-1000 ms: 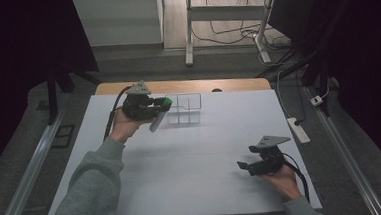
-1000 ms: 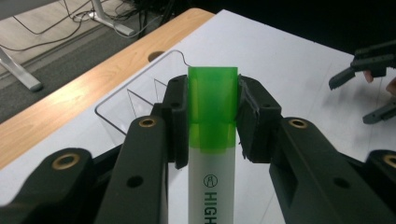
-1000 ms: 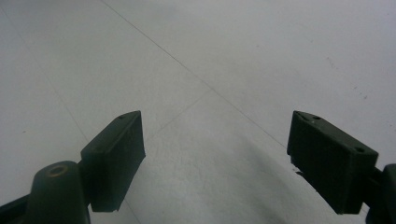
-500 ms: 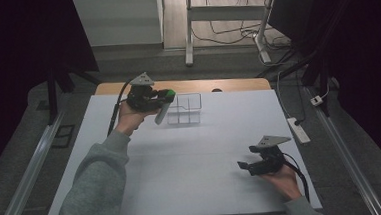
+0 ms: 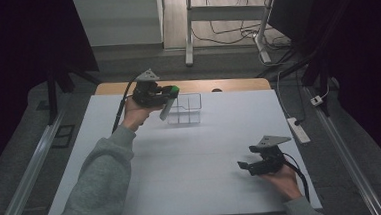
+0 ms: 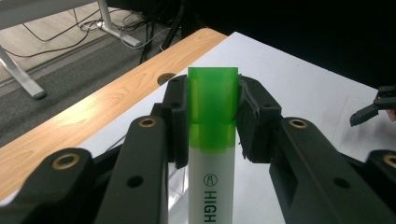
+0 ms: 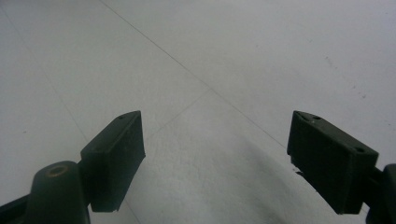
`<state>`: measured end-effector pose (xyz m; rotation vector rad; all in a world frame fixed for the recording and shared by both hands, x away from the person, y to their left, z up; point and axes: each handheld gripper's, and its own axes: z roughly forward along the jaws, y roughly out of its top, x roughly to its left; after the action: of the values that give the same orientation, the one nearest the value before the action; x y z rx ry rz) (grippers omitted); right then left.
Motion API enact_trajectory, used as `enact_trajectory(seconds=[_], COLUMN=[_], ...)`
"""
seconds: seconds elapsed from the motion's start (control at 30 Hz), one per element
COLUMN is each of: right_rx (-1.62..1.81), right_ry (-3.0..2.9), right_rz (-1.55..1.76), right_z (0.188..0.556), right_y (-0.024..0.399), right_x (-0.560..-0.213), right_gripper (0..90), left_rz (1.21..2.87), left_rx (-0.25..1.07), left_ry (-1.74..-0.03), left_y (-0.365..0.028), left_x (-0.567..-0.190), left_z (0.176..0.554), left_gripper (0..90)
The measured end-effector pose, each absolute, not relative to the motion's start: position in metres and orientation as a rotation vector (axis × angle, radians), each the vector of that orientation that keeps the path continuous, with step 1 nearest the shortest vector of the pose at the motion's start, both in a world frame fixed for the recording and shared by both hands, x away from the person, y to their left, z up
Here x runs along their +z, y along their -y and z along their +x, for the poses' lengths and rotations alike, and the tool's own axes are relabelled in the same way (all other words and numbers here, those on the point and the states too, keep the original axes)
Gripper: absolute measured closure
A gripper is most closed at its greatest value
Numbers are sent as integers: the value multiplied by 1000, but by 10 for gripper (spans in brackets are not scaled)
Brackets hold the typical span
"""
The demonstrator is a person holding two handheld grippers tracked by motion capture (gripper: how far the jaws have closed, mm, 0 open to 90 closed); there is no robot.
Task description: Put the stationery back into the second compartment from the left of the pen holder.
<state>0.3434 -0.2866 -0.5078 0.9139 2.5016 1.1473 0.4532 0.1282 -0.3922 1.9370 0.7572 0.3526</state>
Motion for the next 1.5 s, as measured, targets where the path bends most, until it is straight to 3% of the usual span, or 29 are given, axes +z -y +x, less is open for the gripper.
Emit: enact_trajectory(seconds=[1.0, 1.5], right_rx=[1153, 1147], right_ry=[-2496, -2493], right_rz=[921, 924], right_z=[344, 343], right_y=[288, 289], right_x=[-508, -507], right_gripper=[185, 185], left_rz=[1935, 1902], left_rx=[391, 383], left_ry=[-743, -731], left_y=[-96, -78], left_x=[-375, -386], left_z=[497, 521], left_gripper=[663, 662])
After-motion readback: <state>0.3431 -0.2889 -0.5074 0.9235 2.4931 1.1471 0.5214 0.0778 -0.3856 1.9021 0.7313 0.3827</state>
